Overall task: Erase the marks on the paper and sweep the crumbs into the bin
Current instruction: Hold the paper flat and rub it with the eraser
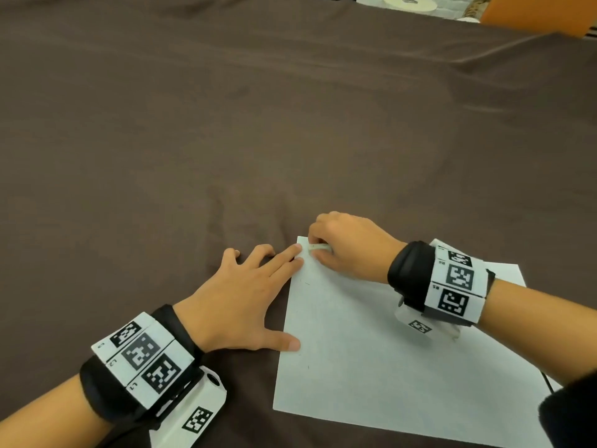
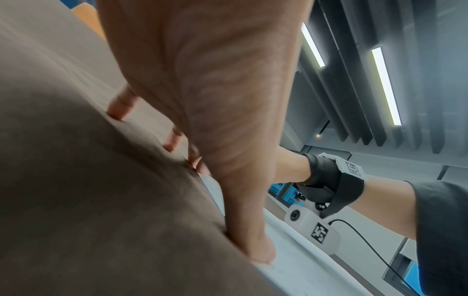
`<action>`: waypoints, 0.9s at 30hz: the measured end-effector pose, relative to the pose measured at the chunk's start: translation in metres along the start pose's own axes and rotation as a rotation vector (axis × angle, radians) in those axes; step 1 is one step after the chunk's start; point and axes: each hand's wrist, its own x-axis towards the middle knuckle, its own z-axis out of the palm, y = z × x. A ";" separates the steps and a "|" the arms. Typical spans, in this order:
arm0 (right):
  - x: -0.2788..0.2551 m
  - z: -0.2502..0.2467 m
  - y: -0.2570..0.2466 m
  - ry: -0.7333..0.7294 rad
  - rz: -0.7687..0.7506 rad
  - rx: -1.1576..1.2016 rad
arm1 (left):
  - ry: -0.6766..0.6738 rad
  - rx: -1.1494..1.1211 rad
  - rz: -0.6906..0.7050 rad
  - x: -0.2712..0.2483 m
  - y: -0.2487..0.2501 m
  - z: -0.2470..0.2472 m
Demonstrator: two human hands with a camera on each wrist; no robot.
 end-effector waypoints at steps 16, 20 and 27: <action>0.005 -0.004 0.000 -0.010 -0.024 -0.006 | 0.012 -0.009 0.000 0.000 0.000 -0.002; -0.002 0.002 -0.008 -0.035 -0.104 -0.027 | 0.017 -0.020 -0.002 0.000 0.001 -0.001; -0.005 0.000 -0.002 0.009 -0.050 -0.049 | -0.003 -0.009 -0.015 0.001 0.001 -0.001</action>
